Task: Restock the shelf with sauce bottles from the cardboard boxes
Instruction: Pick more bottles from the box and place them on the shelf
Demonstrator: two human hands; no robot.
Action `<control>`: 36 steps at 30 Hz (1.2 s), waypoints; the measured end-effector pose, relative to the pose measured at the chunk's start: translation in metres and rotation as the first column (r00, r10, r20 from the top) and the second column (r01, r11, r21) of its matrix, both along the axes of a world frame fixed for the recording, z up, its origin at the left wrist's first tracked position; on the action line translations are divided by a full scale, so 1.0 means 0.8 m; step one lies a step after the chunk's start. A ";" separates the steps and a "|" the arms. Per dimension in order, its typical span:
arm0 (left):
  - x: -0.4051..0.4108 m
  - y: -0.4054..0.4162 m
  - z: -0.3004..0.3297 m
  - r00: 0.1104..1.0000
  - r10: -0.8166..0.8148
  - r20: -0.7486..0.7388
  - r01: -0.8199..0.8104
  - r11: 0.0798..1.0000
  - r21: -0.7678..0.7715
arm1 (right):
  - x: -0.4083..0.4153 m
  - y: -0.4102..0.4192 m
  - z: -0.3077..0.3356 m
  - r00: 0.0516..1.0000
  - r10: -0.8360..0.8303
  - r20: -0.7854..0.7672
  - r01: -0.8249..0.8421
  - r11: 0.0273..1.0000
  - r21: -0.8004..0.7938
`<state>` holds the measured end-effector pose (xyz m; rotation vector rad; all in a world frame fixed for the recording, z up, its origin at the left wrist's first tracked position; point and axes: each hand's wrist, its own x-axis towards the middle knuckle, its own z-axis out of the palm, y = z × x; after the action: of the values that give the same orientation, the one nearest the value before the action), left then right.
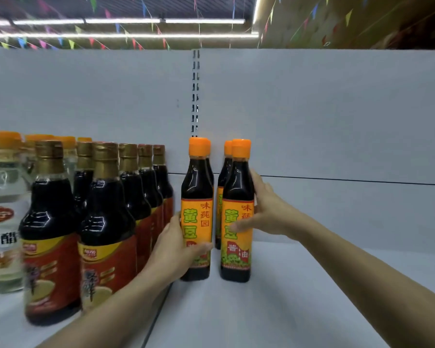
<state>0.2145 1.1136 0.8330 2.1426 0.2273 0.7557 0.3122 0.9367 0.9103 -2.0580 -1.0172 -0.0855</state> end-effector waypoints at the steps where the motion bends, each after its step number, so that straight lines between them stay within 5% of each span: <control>1: 0.001 0.000 0.002 1.000 -0.003 -0.007 0.003 1.000 0.015 | 0.002 0.003 0.001 1.000 0.011 0.005 -0.011 1.000 0.022; 8: 0.025 0.005 0.023 0.983 0.076 -0.168 -0.058 0.993 0.107 | 0.013 0.027 -0.011 0.998 -0.062 -0.013 0.063 0.991 0.117; 16: 0.039 0.007 0.031 0.971 0.071 -0.227 -0.057 0.996 0.065 | 0.023 0.032 -0.009 0.990 -0.142 0.011 0.142 0.989 0.028; 36: 0.049 0.014 0.019 0.977 -0.014 -0.211 0.008 0.999 -0.032 | 0.003 0.032 -0.020 0.983 -0.168 -0.077 0.174 0.982 0.077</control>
<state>0.2539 1.1250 0.8482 2.1930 0.3364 0.5139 0.3143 0.9623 0.8946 -2.0538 -0.7796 -0.1407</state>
